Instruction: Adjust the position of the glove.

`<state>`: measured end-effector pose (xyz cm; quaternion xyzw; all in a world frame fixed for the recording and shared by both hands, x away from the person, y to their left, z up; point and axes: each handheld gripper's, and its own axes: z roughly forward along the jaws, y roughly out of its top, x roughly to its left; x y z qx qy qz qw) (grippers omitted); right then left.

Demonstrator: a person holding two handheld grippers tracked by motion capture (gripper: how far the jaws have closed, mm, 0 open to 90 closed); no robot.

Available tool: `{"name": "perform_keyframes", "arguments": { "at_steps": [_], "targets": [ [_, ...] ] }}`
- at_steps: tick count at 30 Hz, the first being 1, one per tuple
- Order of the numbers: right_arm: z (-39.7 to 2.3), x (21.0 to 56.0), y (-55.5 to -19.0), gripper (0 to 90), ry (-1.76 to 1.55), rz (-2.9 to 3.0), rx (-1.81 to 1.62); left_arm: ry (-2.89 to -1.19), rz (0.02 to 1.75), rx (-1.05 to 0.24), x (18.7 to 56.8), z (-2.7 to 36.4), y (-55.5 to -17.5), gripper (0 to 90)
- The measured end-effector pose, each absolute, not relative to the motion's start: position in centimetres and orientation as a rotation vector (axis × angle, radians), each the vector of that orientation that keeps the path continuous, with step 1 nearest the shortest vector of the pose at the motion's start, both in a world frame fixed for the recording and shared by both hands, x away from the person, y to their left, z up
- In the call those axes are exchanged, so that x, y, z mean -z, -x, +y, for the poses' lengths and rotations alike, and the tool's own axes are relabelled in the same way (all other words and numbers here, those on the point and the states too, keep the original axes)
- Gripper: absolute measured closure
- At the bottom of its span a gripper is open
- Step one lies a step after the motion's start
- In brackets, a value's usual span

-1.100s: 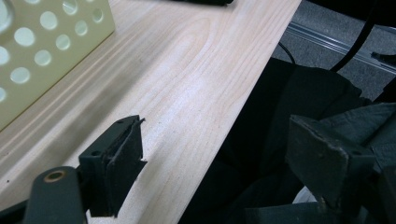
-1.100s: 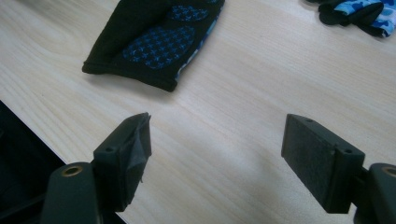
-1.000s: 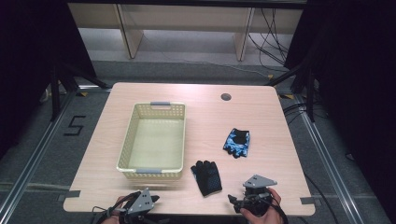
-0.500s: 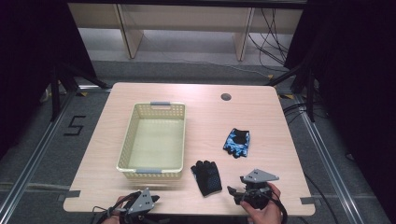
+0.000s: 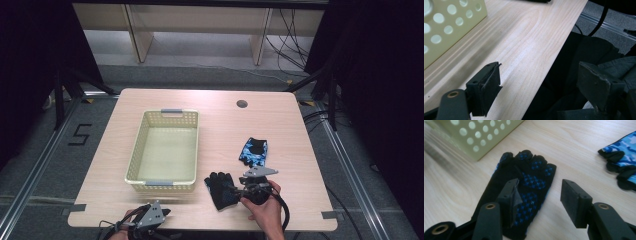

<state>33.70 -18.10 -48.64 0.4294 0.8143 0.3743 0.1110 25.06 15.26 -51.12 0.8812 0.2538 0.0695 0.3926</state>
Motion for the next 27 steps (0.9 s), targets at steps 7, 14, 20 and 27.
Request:
{"name": "perform_keyframes", "arguments": {
  "at_steps": [7, 14, 20, 27],
  "targets": [
    [-17.8, 49.4, -34.6, 53.8, -1.342, 2.393, -1.083, -2.222, 0.652, -0.173, 51.1, 15.2, -24.9, 18.8],
    [-17.3, 50.1, -35.1, 56.4, -1.28, 2.407, -1.018, -2.209, 0.659, -0.179, 51.1, 15.1, -24.9, 18.8],
    [-17.1, 50.5, -35.2, 67.4, -1.361, 2.426, -1.047, -2.206, 0.662, -0.171, 51.1, 15.1, -24.9, 18.9],
    [-17.0, 50.7, -35.2, 88.3, -1.27, 2.446, -1.104, -2.225, 0.643, -0.165, 51.1, 15.2, -24.9, 19.1]
  ]
}}
